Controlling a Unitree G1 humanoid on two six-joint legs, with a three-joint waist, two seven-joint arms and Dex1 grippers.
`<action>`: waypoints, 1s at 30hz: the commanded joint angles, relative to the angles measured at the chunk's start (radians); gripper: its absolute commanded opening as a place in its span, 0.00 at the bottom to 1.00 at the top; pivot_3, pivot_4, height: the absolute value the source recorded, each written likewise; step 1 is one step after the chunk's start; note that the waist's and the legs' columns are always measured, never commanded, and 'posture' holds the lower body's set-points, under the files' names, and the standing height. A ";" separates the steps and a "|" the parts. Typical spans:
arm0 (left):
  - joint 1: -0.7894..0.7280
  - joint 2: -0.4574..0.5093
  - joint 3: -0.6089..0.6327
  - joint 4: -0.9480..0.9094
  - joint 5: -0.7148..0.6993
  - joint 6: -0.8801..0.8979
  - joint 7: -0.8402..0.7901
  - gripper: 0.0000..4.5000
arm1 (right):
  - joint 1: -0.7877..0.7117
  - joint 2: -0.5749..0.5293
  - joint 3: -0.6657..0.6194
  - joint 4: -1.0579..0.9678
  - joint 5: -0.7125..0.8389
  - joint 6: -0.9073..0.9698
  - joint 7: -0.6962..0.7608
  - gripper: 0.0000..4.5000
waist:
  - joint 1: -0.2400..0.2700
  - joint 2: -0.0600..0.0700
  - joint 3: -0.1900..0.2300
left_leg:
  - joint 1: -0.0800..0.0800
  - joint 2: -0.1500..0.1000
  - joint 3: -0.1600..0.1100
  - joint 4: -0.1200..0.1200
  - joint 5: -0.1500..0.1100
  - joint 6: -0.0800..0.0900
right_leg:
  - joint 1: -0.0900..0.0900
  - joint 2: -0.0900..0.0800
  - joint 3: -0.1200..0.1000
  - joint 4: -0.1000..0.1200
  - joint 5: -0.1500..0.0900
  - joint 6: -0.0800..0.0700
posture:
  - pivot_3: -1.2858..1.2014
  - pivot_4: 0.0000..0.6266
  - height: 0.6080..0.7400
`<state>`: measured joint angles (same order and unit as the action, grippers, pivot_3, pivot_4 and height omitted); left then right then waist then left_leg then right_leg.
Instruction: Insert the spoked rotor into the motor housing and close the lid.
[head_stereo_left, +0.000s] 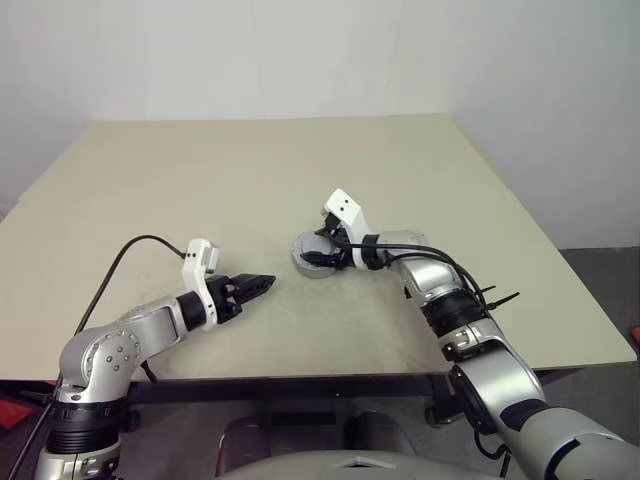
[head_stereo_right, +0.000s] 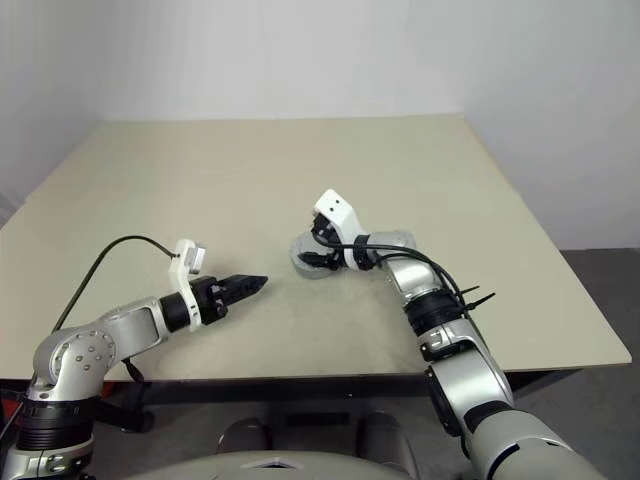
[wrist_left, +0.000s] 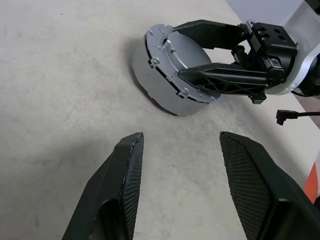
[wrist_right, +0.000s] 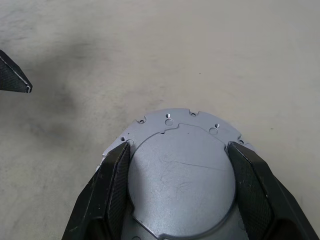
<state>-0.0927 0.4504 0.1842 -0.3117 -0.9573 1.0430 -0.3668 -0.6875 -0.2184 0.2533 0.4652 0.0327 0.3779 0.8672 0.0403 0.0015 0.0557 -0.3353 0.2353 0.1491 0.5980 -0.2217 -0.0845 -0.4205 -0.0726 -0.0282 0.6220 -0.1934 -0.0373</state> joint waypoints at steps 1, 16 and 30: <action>-0.015 0.003 0.014 -0.014 0.003 -0.016 -0.009 0.57 | 0.012 0.005 0.022 0.008 -0.011 0.003 0.000 0.66 | 0.000 0.000 0.000 | 0.000 0.000 0.000 0.000 0.000 0.000 | 0.000 0.000 0.000 0.000 0.000 0.000 | 0.52 0.00 1.00; -0.013 0.006 0.023 -0.018 0.003 -0.014 -0.004 0.57 | 0.038 0.010 0.044 0.064 -0.023 -0.029 0.013 0.66 | -0.001 -0.001 -0.001 | 0.003 0.000 0.000 0.000 0.000 0.000 | 0.002 0.000 0.000 0.000 -0.003 0.006 | 0.52 0.00 1.00; -0.016 -0.011 0.014 -0.014 0.008 -0.018 0.001 0.57 | 0.044 -0.015 0.051 0.091 -0.042 -0.003 0.014 0.66 | 0.002 -0.001 -0.008 | 0.002 0.000 0.000 -0.001 -0.001 0.001 | 0.003 0.000 0.000 -0.002 -0.004 0.006 | 0.52 0.00 1.00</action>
<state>-0.0963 0.4396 0.1890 -0.3083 -0.9531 1.0429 -0.3634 -0.6758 -0.2227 0.2541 0.5005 0.0325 0.3356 0.8719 0.0421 0.0008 0.0480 -0.3329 0.2348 0.1492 0.5974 -0.2224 -0.0834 -0.4173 -0.0728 -0.0282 0.6196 -0.1969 -0.0316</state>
